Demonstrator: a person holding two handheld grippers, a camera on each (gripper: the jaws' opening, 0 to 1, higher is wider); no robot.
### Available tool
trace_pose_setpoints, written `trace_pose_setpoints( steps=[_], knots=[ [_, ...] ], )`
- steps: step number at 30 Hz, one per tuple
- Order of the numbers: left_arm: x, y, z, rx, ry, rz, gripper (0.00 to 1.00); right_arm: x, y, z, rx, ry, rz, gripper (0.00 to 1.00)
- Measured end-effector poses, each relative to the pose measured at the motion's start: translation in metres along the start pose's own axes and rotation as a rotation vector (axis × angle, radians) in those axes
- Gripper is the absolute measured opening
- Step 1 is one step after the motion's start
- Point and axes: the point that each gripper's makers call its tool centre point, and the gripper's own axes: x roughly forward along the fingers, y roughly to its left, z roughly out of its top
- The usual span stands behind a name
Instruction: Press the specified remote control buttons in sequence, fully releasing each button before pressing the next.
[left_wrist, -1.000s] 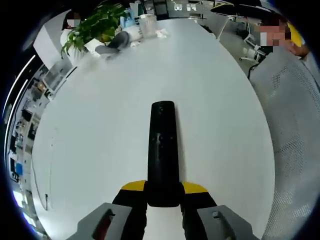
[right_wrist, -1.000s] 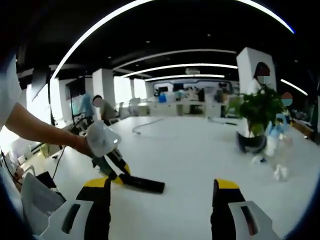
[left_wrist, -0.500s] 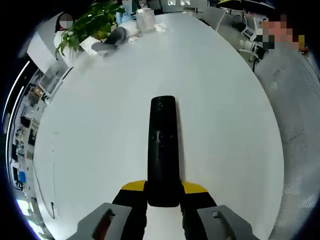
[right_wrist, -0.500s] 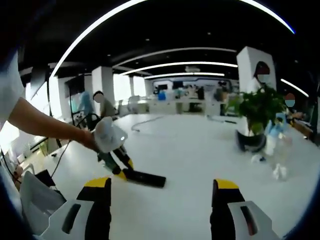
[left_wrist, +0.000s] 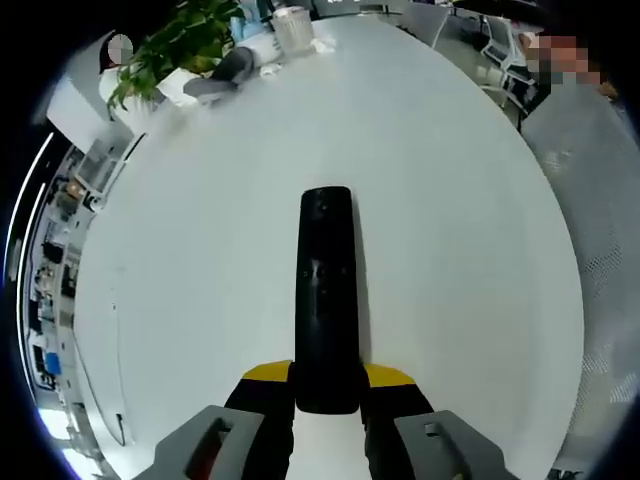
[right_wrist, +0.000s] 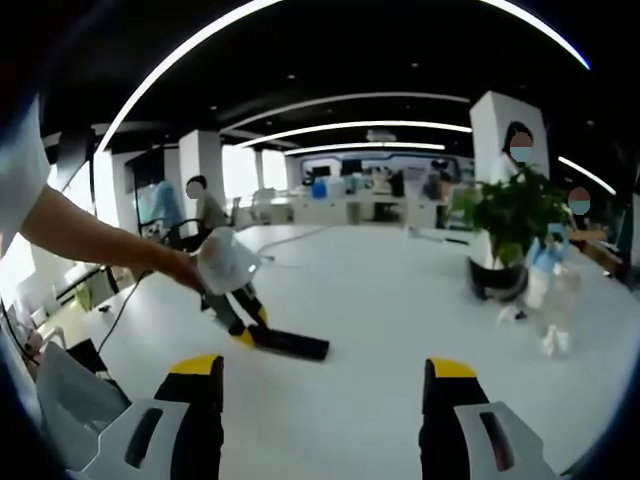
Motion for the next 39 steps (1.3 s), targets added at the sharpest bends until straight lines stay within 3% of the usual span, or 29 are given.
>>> trace_pose_setpoints(
  steps=[20, 39],
  knots=[
    [0.005, 0.034, -0.001, 0.029, 0.029, 0.017, 0.24, 0.001, -0.003, -0.003, 0.002, 0.016, -0.013, 0.80],
    [0.010, 0.067, 0.003, -0.009, 0.035, 0.046, 0.24, 0.002, -0.003, -0.005, -0.005, 0.030, -0.015, 0.79]
  ],
)
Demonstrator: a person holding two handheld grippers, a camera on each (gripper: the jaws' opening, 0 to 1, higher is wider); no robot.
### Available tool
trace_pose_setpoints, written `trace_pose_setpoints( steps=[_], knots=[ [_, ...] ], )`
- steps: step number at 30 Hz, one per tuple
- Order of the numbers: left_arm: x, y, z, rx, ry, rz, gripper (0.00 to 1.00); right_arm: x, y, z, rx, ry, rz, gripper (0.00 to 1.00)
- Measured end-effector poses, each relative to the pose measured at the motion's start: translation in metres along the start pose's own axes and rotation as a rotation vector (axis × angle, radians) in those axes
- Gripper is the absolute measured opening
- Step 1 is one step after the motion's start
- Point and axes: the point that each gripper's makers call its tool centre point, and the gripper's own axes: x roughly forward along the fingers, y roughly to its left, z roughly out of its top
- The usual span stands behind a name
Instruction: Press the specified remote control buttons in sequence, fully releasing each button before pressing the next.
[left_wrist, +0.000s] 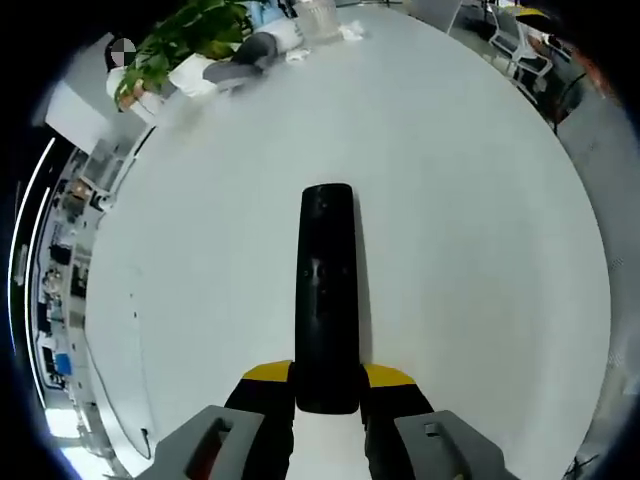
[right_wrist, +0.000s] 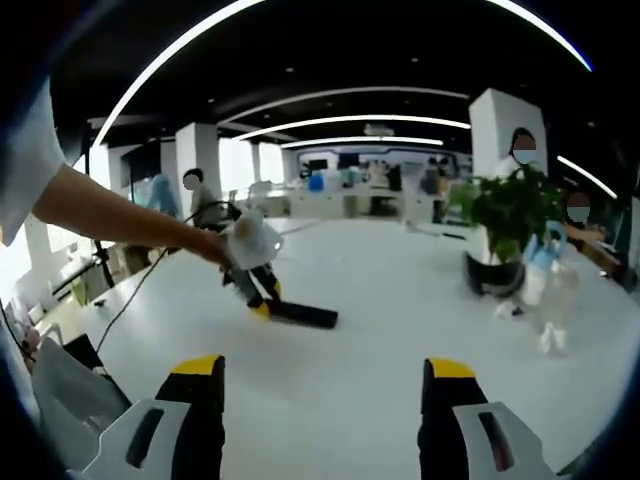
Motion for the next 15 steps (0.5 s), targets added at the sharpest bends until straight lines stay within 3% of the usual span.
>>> trace_pose_setpoints(
  steps=[5, 15],
  knots=[
    [0.003, 0.016, -0.002, -0.019, 0.018, 0.028, 0.24, 0.001, 0.000, -0.002, -0.007, 0.008, -0.001, 0.79],
    [0.008, 0.017, -0.003, -0.008, 0.034, -0.024, 0.24, 0.002, 0.000, -0.004, -0.014, 0.024, -0.004, 0.79]
  ],
)
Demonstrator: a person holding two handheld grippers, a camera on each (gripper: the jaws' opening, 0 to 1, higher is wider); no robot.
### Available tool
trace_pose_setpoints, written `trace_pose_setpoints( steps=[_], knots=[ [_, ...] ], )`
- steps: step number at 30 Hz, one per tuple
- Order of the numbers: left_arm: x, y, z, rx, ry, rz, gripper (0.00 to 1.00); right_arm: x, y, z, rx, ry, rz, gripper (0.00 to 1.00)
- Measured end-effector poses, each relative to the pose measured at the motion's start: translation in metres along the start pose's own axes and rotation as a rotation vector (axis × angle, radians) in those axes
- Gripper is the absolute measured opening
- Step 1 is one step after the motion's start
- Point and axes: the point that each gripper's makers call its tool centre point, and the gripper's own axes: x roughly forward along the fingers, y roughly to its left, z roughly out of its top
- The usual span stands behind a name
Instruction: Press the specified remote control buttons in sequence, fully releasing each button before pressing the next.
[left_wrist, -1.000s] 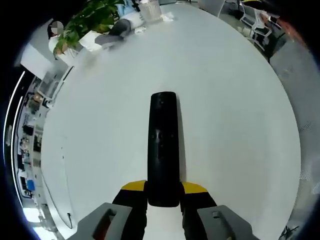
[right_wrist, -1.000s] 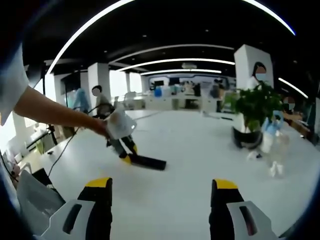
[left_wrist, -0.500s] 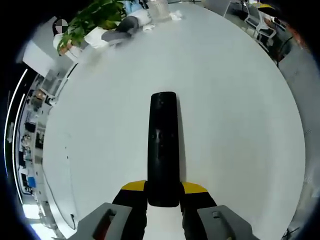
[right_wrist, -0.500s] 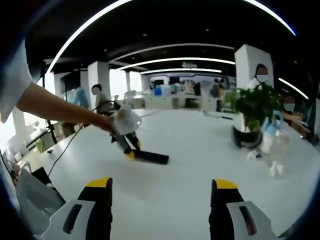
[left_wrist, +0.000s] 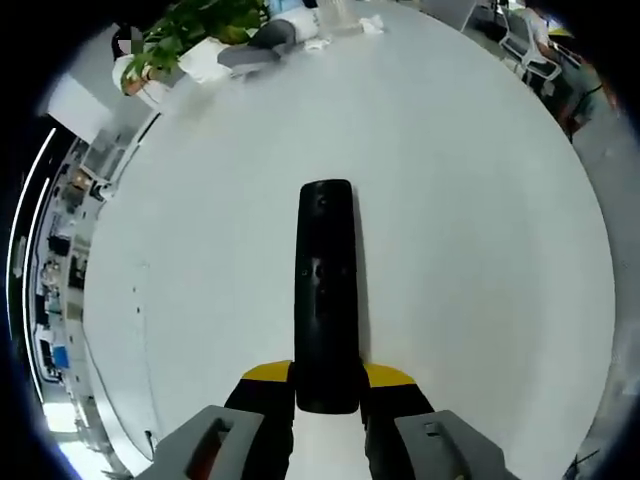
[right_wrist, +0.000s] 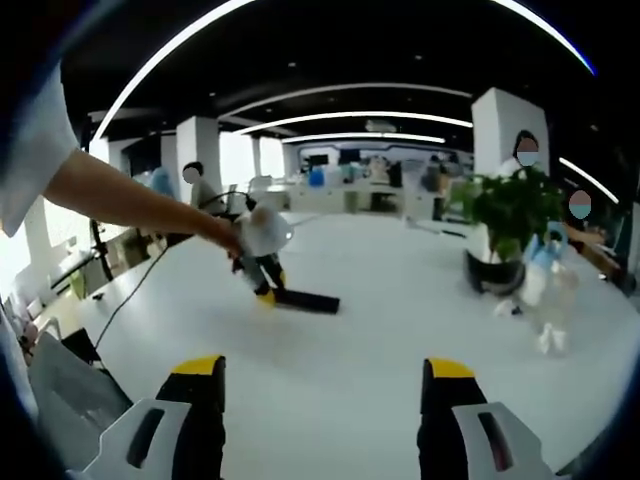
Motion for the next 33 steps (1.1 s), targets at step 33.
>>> trace_pose_setpoints(
  steps=[33],
  knots=[
    [-0.002, 0.011, -0.014, -0.413, -0.049, 0.098, 0.35, -0.004, 0.000, 0.008, 0.006, -0.048, 0.003, 0.81]
  ],
)
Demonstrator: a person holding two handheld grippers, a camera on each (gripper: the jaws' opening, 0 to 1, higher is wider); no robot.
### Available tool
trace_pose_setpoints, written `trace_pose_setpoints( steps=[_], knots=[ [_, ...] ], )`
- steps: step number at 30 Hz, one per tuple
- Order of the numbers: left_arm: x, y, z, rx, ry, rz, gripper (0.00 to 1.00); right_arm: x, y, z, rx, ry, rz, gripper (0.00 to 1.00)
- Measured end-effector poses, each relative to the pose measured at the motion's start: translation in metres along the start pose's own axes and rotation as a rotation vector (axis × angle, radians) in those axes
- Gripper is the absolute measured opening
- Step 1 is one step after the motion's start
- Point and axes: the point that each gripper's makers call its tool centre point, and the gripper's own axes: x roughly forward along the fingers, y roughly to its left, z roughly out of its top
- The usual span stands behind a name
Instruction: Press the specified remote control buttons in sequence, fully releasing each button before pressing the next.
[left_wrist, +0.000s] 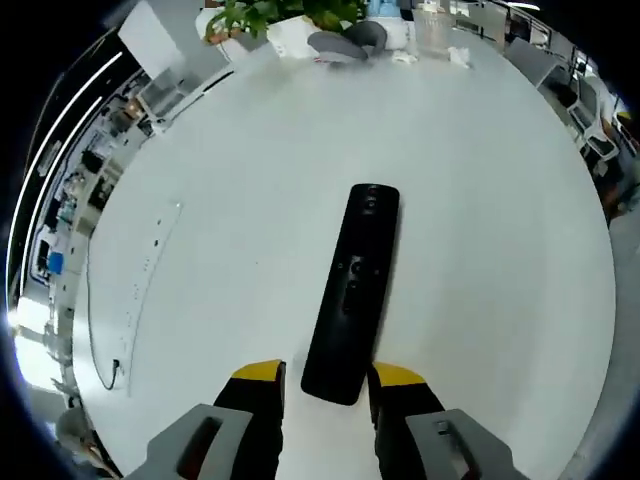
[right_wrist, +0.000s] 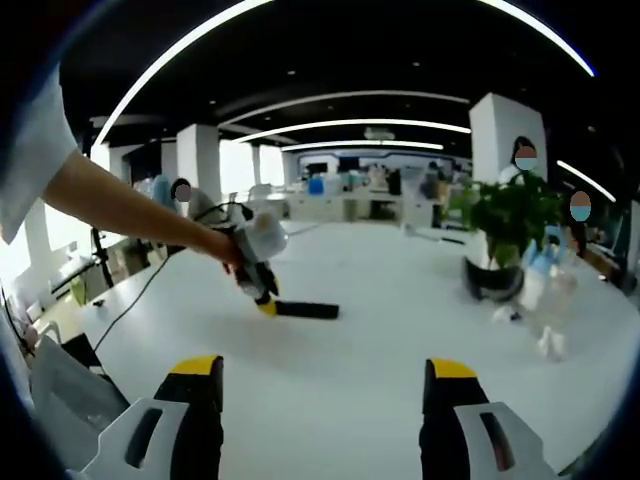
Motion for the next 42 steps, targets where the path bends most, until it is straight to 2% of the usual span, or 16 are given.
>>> trace_pose_setpoints(
  steps=[4, 9, 15, 16, 17, 19, 21, 22, 24, 26, 28, 29, 31, 34, 39, 42],
  knots=[
    [-0.002, 0.006, -0.002, -0.067, -0.030, 0.026, 0.43, -0.001, 0.001, 0.003, 0.005, -0.017, 0.006, 0.82],
    [-0.003, 0.019, -0.012, -0.255, -0.086, 0.061, 0.56, -0.002, 0.000, 0.006, 0.015, -0.035, 0.007, 0.83],
    [-0.006, 0.024, -0.019, -0.339, -0.144, 0.109, 0.67, -0.001, -0.002, 0.007, 0.012, -0.044, -0.008, 0.90],
    [-0.005, 0.020, -0.019, -0.372, -0.157, 0.093, 0.70, -0.001, -0.002, 0.007, 0.009, -0.044, -0.010, 0.91],
    [-0.004, 0.013, -0.018, -0.405, -0.162, 0.058, 0.76, -0.001, -0.002, 0.008, 0.009, -0.050, -0.012, 0.92],
    [-0.002, 0.006, -0.018, -0.429, -0.187, 0.036, 0.88, -0.003, -0.003, 0.011, 0.011, -0.063, -0.017, 0.93],
    [-0.004, 0.002, -0.018, -0.423, -0.202, 0.045, 0.87, -0.004, -0.005, 0.013, 0.018, -0.073, -0.024, 0.95],
    [-0.004, 0.002, -0.016, -0.410, -0.230, 0.062, 0.87, -0.005, -0.007, 0.015, 0.027, -0.086, -0.031, 0.96],
    [-0.006, 0.000, -0.016, -0.430, -0.239, 0.071, 0.86, -0.007, -0.012, 0.019, 0.041, -0.110, -0.048, 0.99],
    [-0.010, 0.002, -0.011, -0.477, -0.295, 0.086, 0.89, -0.008, -0.015, 0.019, 0.053, -0.119, -0.058, 0.99],
    [-0.018, 0.001, -0.002, -0.533, -0.371, 0.067, 0.99, -0.009, -0.018, 0.021, 0.073, -0.132, -0.065, 0.99],
    [-0.023, 0.005, -0.001, -0.561, -0.408, 0.083, 1.00, -0.009, -0.019, 0.021, 0.084, -0.133, -0.068, 0.99],
    [-0.028, 0.008, 0.000, -0.569, -0.433, 0.091, 1.00, -0.009, -0.019, 0.021, 0.090, -0.134, -0.069, 0.99],
    [-0.042, 0.014, 0.001, -0.601, -0.489, 0.144, 1.00, -0.009, -0.018, 0.021, 0.087, -0.134, -0.066, 0.99],
    [-0.059, 0.012, -0.006, -0.627, -0.521, 0.188, 1.00, -0.009, -0.018, 0.021, 0.086, -0.135, -0.067, 0.99],
    [-0.070, 0.012, -0.008, -0.685, -0.546, 0.220, 1.00, -0.011, -0.021, 0.021, 0.097, -0.139, -0.074, 0.99]
  ],
)
